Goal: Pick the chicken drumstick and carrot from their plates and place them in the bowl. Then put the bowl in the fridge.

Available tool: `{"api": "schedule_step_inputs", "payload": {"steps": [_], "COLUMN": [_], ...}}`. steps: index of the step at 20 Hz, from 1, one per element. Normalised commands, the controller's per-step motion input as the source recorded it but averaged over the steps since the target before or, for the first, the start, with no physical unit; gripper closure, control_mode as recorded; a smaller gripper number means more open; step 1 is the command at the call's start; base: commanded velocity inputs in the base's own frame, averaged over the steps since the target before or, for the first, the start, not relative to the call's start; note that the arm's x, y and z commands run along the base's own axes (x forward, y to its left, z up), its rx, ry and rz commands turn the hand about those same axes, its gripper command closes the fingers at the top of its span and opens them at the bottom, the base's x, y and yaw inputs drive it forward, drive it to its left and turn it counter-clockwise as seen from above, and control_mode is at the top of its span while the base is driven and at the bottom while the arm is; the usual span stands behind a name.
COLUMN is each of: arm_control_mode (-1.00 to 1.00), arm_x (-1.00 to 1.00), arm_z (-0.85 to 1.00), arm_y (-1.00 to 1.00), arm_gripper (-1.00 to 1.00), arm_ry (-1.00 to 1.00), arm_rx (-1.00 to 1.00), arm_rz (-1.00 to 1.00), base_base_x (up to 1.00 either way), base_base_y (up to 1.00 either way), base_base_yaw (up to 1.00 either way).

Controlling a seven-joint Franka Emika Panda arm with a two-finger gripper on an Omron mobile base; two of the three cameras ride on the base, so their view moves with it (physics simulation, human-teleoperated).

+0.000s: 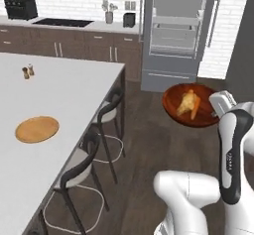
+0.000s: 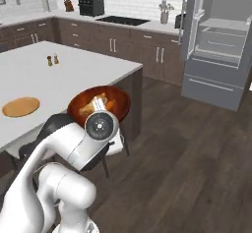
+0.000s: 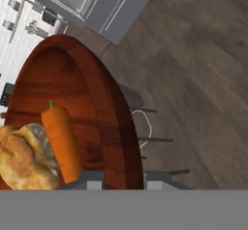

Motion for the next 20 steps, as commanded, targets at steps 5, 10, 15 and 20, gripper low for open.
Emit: {"api": "schedule_step_inputs", "payload": {"steps": [5, 10, 15, 20], "arm_control_mode": [1.00, 1.00, 1.00, 1.00], "arm_x": [0.00, 0.00, 0.00, 0.00], "arm_z": [0.00, 0.00, 0.00, 0.00], "arm_y": [0.00, 0.00, 0.00, 0.00], "arm_gripper": [1.00, 1.00, 1.00, 1.00], "arm_ry": [0.00, 0.00, 0.00, 0.00], "arm_rx": [0.00, 0.00, 0.00, 0.00], "arm_rz": [0.00, 0.00, 0.00, 0.00], "base_base_x": [0.83, 1.00, 1.00, 1.00], "base_base_y": [-1.00, -0.61, -0.49, -0.57], "base_base_yaw": [-0.17, 0.00, 0.01, 0.00]}}
